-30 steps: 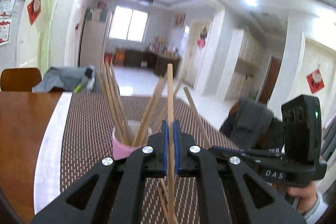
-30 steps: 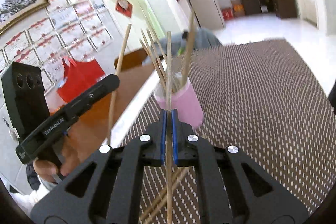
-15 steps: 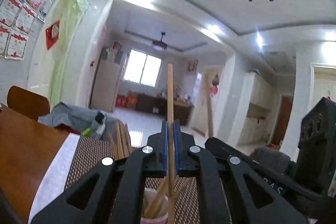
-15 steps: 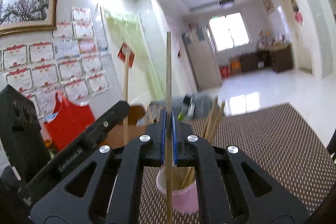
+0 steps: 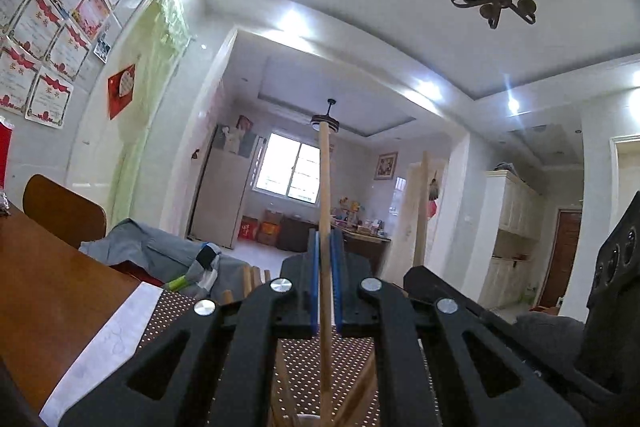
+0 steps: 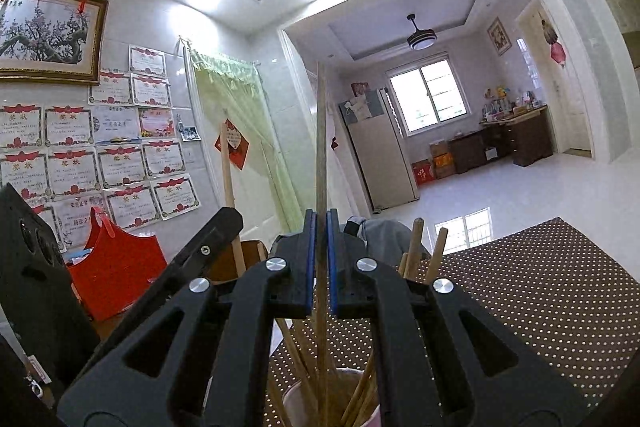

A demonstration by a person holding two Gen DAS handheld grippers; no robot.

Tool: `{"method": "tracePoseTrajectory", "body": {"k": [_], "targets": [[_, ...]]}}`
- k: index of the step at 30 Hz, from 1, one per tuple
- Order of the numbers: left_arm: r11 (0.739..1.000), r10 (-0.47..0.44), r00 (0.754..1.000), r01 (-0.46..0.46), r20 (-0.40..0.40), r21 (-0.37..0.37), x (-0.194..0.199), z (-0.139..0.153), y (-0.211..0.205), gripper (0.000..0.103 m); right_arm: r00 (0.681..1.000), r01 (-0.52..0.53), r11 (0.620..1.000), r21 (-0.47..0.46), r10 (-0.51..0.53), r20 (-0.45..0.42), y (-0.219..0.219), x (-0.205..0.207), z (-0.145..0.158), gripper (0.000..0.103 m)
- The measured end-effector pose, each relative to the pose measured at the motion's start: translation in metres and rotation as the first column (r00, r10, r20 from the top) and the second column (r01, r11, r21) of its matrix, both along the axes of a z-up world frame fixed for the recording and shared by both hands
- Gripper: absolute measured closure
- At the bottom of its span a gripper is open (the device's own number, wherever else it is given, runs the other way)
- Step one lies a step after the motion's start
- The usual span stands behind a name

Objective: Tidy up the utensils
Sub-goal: 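Raise both chopsticks into the pink cup and open both grippers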

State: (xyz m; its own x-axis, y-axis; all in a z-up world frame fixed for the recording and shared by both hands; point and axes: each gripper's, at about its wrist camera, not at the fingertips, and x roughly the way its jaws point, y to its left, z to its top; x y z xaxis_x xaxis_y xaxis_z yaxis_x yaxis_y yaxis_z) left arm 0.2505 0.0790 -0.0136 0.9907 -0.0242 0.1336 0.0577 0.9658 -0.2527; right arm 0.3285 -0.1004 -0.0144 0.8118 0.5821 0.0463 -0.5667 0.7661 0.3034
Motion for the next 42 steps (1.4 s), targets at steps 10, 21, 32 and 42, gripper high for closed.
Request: {"method": "tracePoseTrajectory", "body": {"k": [10,21,32,42], "targets": [[1.000,0.019,0.999,-0.018,-0.045,0.016,0.013,-0.023,0.001,0.097,1.000,0.001,1.000,0.000,-0.001,-0.016,0.000,0.010,-0.011,0.097],[0.999,-0.029,0.992,0.034,-0.121,0.036,0.000,-0.034,0.006,0.097,0.999,-0.014,0.999,-0.040,0.012,-0.050,0.002,-0.005,-0.020,0.097],[0.997,-0.052,0.980,0.062,-0.192,0.042,-0.024,-0.034,0.011,0.070,0.996,-0.018,0.996,-0.092,0.010,-0.083,0.002,-0.027,-0.025,0.097],[0.995,0.006,0.959,0.023,-0.285,0.097,-0.036,-0.035,0.011,0.059,0.992,-0.020,0.990,-0.139,0.003,-0.123,0.009,-0.036,-0.033,0.097]]}}
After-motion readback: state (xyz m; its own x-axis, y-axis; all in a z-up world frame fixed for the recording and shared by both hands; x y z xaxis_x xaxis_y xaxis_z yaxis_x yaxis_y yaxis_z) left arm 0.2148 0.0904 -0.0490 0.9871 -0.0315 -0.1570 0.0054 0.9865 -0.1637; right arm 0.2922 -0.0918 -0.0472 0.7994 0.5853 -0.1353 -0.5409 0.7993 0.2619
